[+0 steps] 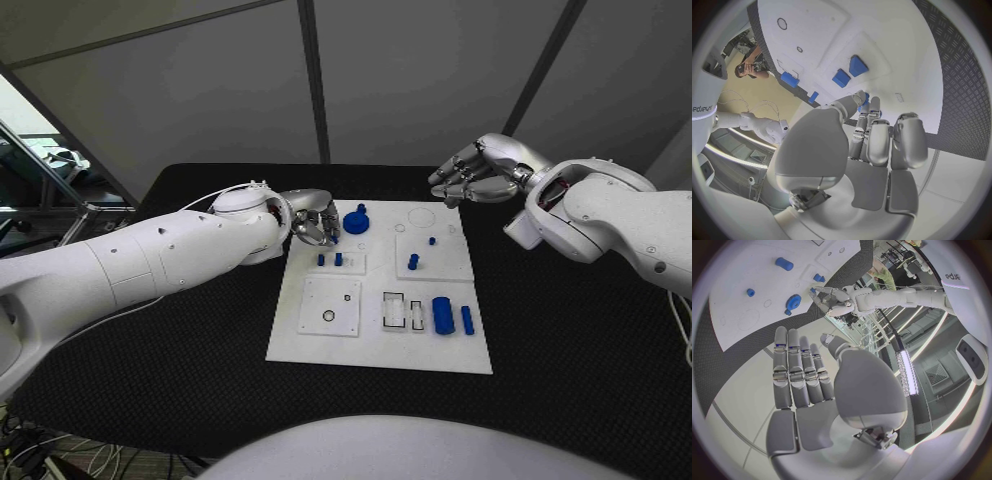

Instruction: Assemble the parts on the task board

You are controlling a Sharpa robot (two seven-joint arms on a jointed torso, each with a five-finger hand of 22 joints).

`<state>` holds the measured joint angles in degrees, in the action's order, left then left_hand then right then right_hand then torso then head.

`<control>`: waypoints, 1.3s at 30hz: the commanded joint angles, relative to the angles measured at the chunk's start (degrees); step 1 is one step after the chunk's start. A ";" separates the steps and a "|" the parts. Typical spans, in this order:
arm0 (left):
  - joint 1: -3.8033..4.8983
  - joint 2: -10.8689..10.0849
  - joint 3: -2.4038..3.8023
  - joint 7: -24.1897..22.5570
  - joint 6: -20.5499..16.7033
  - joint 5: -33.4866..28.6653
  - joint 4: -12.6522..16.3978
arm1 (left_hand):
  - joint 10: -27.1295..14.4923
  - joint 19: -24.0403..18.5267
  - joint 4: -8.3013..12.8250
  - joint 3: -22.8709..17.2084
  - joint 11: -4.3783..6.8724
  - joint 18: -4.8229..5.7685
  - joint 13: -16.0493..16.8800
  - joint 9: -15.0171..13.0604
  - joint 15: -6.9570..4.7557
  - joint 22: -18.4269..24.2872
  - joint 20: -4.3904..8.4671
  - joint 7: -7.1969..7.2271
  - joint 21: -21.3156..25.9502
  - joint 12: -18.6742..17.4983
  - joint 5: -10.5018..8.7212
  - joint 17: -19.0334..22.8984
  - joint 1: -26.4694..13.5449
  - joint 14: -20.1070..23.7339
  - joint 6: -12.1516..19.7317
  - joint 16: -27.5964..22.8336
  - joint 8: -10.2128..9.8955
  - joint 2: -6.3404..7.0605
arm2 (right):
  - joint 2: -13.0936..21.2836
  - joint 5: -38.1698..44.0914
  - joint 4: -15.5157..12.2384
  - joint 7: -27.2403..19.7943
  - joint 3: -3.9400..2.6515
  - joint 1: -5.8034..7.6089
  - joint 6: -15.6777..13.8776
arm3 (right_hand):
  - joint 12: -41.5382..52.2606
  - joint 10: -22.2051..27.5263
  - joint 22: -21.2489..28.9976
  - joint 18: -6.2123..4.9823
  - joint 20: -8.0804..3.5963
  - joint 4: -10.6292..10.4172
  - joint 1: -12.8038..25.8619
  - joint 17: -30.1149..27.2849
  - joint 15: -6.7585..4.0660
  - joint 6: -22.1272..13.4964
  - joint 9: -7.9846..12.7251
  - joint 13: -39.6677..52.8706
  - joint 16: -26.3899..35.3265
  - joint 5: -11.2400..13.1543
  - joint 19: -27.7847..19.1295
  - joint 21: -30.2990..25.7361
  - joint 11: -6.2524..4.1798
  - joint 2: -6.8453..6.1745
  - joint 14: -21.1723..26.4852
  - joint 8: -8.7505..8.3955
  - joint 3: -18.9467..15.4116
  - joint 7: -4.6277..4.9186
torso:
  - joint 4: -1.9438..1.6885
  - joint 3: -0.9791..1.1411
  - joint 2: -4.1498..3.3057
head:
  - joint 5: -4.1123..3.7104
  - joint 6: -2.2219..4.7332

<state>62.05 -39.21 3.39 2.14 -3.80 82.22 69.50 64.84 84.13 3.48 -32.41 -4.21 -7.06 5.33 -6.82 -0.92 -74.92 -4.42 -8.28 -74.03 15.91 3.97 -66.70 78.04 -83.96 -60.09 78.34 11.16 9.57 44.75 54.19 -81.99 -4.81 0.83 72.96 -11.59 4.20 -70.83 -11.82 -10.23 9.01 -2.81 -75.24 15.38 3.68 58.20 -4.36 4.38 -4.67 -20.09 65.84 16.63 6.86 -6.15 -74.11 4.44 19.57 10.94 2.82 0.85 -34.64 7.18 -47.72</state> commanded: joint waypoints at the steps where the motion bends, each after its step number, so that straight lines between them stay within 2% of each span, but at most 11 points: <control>1: 0.05 0.17 0.02 0.22 1.18 0.02 -0.05 | 0.45 1.32 -0.11 0.08 0.02 3.40 -0.06 0.09 0.33 -1.06 -0.41 0.04 -0.30 -0.19 0.14 0.11 -0.34 -1.29 -0.38 0.38 -0.38 -0.06 | -0.07 0.05 -0.12 -0.56 -0.04 0.12 0.04 | 0.30 0.34 0.07 -0.15 0.00 0.16 -0.05 0.07 -0.26 0.15 -0.08 -0.08 0.26 -0.27 0.36 -0.30 -0.16 0.41 0.15 0.29 0.05 -0.07 | 0.02 -0.02 -0.01 | 0.01 -0.04; 14: 0.05 0.70 0.01 -0.17 1.02 0.02 -0.27 | 0.51 1.38 -0.14 0.18 0.00 3.45 -0.04 0.09 0.34 -1.28 -0.42 0.03 -0.53 -0.26 0.10 0.10 -0.44 -1.29 -0.41 0.41 -0.44 -0.01 | -0.09 0.05 -0.10 -0.45 -0.04 0.12 0.32 | 0.34 0.32 0.12 -0.14 -0.02 0.14 -0.02 0.12 -0.28 0.17 -0.09 -0.11 0.28 -0.30 0.44 -0.35 -0.18 0.45 0.11 0.33 0.04 -0.09 | -0.01 0.01 -0.02 | -0.08 -0.04; 22: 0.05 1.10 -0.01 0.60 2.16 0.02 -0.96 | 0.60 1.39 -0.19 0.21 0.02 3.47 -0.01 0.09 0.34 -1.37 -0.43 0.05 -0.62 -0.30 0.10 0.12 -0.51 -1.28 -0.49 0.41 -0.46 -0.10 | -0.12 0.05 -0.07 -0.35 -0.04 0.12 0.66 | 0.34 0.32 0.12 -0.14 -0.02 0.14 -0.02 0.12 -0.28 0.17 -0.09 -0.11 0.28 -0.30 0.44 -0.35 -0.18 0.45 0.11 0.33 0.04 -0.09 | 0.06 0.00 0.00 | -0.09 -0.09; 35: 0.05 1.08 -0.06 1.43 3.14 0.02 -1.28 | 0.60 1.41 -0.22 0.26 0.01 3.49 -0.01 0.10 0.34 -1.44 -0.44 0.04 -0.69 -0.38 0.10 0.16 -0.57 -1.27 -0.48 0.41 -0.52 -0.10 | -0.05 0.05 -0.07 -0.25 -0.04 0.12 0.77 | 0.34 0.34 0.13 -0.13 -0.02 0.11 0.03 0.13 -0.27 0.15 -0.08 -0.12 0.29 -0.30 0.44 -0.37 -0.17 0.44 0.12 0.33 0.01 -0.08 | -0.06 0.00 -0.01 | -0.20 -0.26; 39: 0.05 1.06 -0.06 1.37 3.08 0.02 -1.26 | 0.37 1.39 -0.16 0.36 -0.20 3.52 -0.03 0.30 0.45 -1.55 -0.50 -0.25 -0.76 -0.84 0.12 0.20 -0.63 -1.25 0.11 0.46 -1.10 0.04 | -0.03 0.05 -0.05 -0.24 -0.04 0.12 0.77 | 0.34 0.34 0.13 -0.13 -0.02 0.11 0.03 0.13 -0.27 0.15 -0.08 -0.12 0.29 -0.30 0.44 -0.37 -0.17 0.44 0.12 0.33 0.01 -0.08 | -0.03 0.00 0.01 | -0.11 -0.24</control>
<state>62.10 -38.11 3.37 2.97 -1.77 82.24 68.25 65.25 83.94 3.32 -32.25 -4.20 -7.07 5.34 -6.60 -0.92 -74.92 -4.61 -8.30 -74.49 15.29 3.97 -66.58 78.04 -83.95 -60.06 78.55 10.22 9.57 44.72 54.19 -81.96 -4.71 0.83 72.96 -11.15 4.20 -70.83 -11.76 -10.23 9.01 -2.81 -75.24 15.44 3.68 58.20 -4.36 4.33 -4.67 -20.08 65.85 16.63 6.86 -6.15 -74.11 4.44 19.57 10.94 2.82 0.84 -34.63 6.98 -47.99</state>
